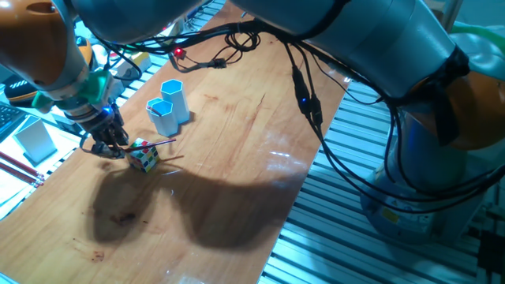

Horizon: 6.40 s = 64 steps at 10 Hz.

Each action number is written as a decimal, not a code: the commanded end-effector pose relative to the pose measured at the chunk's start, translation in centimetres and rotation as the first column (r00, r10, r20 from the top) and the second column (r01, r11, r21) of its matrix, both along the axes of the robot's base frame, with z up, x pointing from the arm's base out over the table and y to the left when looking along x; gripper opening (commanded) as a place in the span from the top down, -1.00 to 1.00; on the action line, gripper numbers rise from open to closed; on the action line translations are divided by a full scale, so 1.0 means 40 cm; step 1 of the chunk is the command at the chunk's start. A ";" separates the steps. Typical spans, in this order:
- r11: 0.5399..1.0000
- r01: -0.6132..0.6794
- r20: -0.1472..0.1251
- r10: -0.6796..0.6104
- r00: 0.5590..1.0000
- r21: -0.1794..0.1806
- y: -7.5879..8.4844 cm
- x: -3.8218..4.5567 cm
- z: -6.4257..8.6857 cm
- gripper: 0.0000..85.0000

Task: Put the pen into the pen holder

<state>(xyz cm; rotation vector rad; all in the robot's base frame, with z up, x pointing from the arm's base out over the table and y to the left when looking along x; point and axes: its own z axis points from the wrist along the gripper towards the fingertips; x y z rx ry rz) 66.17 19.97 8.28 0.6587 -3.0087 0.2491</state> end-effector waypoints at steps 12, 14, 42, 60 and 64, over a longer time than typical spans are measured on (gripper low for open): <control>1.000 -0.016 0.002 0.016 1.000 -0.004 0.012 0.014 -0.014 0.56; 1.000 -0.015 -0.007 0.015 1.000 -0.006 0.017 0.015 0.008 0.98; 0.983 0.116 0.115 -0.133 0.984 0.144 -0.051 -0.119 0.217 0.98; 0.819 0.536 0.105 -0.563 0.820 0.205 -0.053 -0.126 0.220 0.98; 0.787 0.578 0.102 -0.607 0.788 0.217 -0.053 -0.126 0.220 0.98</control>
